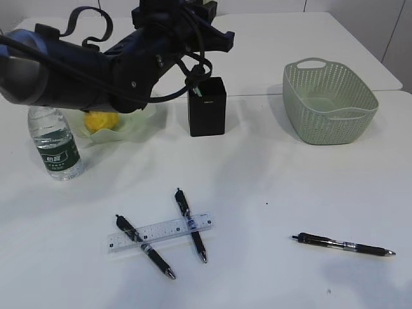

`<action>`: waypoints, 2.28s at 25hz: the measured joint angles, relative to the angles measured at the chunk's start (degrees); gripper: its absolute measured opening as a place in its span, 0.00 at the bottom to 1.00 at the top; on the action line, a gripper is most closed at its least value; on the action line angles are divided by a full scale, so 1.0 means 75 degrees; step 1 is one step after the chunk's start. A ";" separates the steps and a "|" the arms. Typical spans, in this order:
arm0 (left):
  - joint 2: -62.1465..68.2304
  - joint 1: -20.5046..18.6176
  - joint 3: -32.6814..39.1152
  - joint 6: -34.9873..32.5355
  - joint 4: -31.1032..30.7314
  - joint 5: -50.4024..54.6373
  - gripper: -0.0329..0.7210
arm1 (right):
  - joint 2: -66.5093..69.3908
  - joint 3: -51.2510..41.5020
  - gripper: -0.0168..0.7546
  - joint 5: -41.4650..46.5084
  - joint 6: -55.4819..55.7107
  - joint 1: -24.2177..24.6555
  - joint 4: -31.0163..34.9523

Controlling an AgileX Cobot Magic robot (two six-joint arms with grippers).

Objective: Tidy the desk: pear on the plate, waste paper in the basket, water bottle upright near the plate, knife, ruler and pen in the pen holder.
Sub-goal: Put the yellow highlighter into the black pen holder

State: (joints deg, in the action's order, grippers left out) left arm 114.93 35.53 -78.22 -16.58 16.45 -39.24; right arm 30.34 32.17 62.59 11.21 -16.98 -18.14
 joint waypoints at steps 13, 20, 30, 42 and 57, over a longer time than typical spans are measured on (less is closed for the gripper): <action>0.0743 0.0000 0.0000 0.0000 0.0000 -0.0326 0.18 | 0.0000 0.0000 0.36 0.0000 0.0000 0.0000 0.0000; 0.1086 0.0000 0.0000 0.0000 0.0000 -0.1285 0.18 | 0.0000 0.0000 0.36 -0.0015 0.0000 0.0000 0.0000; 0.1342 -0.0088 -0.0142 0.0000 -0.0014 -0.1589 0.18 | 0.0000 0.0000 0.36 -0.0236 0.0064 0.0000 0.0000; 0.1827 -0.0231 -0.0760 0.0000 -0.0014 -0.1442 0.18 | 0.0000 0.0000 0.36 -0.0592 0.0096 0.0000 0.0000; 0.1877 -0.0231 -0.0760 0.0000 -0.0014 -0.1337 0.18 | 0.0000 0.0000 0.36 -0.1242 0.0120 0.0000 -0.0017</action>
State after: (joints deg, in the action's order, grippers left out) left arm 129.01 33.80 -83.93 -16.58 16.35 -49.27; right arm 30.34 32.17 53.27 12.10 -16.98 -18.27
